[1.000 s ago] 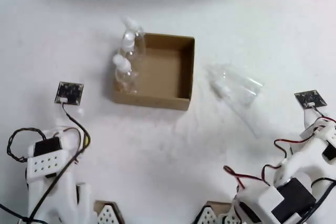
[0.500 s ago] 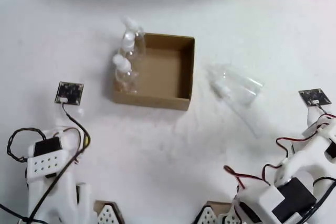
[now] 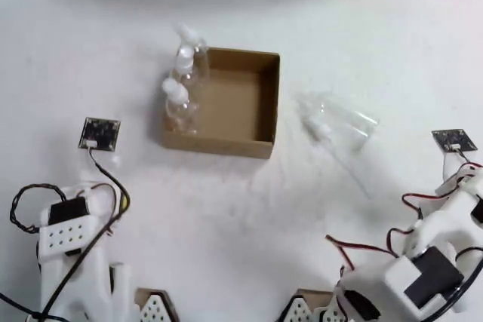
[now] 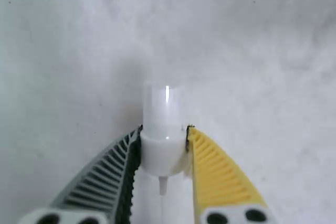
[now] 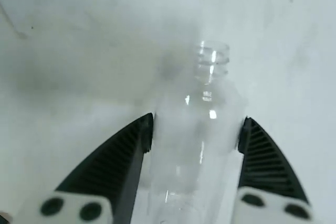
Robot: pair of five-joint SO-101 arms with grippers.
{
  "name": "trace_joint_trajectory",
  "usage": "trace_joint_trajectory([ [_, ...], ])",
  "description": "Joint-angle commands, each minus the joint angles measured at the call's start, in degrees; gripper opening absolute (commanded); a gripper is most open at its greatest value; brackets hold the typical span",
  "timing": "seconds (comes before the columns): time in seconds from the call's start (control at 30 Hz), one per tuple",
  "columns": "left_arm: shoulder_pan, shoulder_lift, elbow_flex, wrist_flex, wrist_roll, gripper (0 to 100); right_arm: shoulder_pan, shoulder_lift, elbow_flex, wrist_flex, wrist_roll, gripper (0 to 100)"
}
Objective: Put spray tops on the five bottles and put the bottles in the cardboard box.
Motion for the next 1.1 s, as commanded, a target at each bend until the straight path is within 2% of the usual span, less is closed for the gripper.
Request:
trace_joint_trajectory([
  [0.0, -0.66, -1.54, -0.26, -0.97, 0.44, 2, 0.22, 1.27, -4.57, -0.66, -0.35, 22.3],
  [0.23, -0.66, -1.54, -0.26, -0.97, 0.44, 2, 0.13, 4.00, -8.00, -0.57, -0.26, 1.9],
  [0.5, -0.66, -1.54, -0.26, -0.97, 0.44, 2, 0.57, -0.84, -10.37, 0.48, -0.62, 1.6],
  [0.67, -0.66, -1.54, -0.26, -0.97, 0.44, 2, -0.04, -10.24, -10.29, 7.34, -0.70, 1.7],
  [0.93, -0.66, -1.54, -0.26, -0.97, 0.44, 2, -5.76, -20.62, -9.76, 19.30, -0.97, 1.8],
  [1.07, -0.66, -1.54, -0.26, -0.97, 0.44, 2, -11.47, -20.62, -7.91, 20.35, -7.38, 1.6],
])
